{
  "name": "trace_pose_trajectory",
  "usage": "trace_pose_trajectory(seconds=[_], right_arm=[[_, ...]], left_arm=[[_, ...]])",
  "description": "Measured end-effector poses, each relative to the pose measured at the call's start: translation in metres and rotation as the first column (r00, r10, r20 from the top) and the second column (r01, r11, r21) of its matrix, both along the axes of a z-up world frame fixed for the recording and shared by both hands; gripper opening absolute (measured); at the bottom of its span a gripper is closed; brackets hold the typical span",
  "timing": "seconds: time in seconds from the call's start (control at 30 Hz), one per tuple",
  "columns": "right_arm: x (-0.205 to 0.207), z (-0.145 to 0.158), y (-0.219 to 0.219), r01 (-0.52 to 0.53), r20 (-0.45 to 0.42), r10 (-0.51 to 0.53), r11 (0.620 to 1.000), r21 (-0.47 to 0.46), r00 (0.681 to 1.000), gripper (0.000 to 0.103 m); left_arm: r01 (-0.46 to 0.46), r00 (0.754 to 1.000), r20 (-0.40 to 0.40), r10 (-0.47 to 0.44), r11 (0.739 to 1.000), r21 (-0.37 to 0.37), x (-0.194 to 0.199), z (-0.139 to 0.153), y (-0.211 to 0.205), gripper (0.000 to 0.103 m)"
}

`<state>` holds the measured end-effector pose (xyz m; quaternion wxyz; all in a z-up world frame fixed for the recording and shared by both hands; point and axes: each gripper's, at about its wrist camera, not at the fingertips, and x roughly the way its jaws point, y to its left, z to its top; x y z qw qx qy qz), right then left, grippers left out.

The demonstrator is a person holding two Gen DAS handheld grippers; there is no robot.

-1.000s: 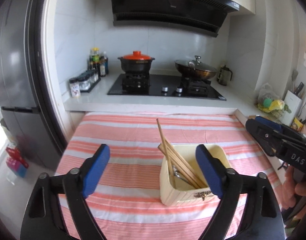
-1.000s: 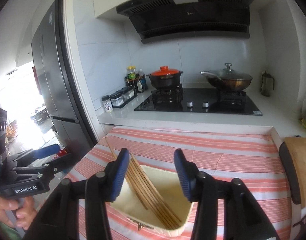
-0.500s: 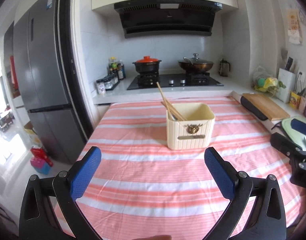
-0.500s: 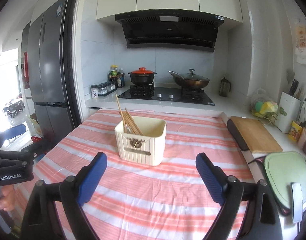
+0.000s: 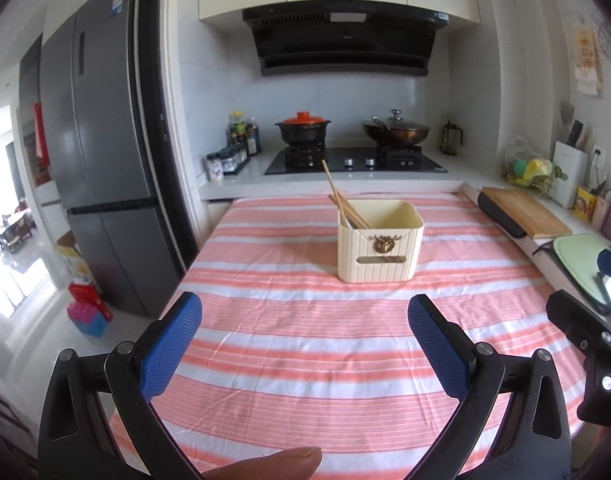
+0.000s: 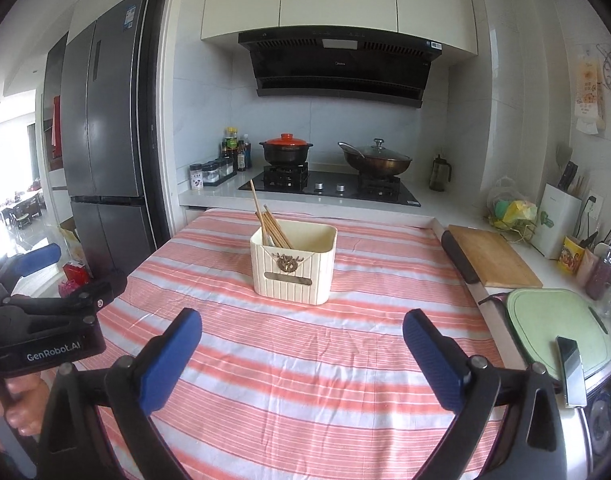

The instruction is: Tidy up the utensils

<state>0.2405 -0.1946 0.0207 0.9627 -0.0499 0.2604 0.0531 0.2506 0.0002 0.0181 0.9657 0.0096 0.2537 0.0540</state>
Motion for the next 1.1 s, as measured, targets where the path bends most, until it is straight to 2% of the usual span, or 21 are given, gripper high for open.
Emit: trace_pose_trajectory(seconds=[0.5, 1.1], right_arm=[[-0.011, 0.006, 0.002, 0.011, -0.005, -0.011, 1.0, 0.023, 1.0, 0.102], [-0.017, 0.01, 0.007, 0.004, 0.001, -0.004, 1.0, 0.015, 1.0, 0.102]], left_arm=[[0.035, 0.999, 0.008, -0.035, 0.999, -0.033, -0.012, 0.006, 0.001, 0.103], [0.026, 1.0, 0.0, -0.026, 0.999, -0.018, -0.012, 0.006, 0.0, 0.103]])
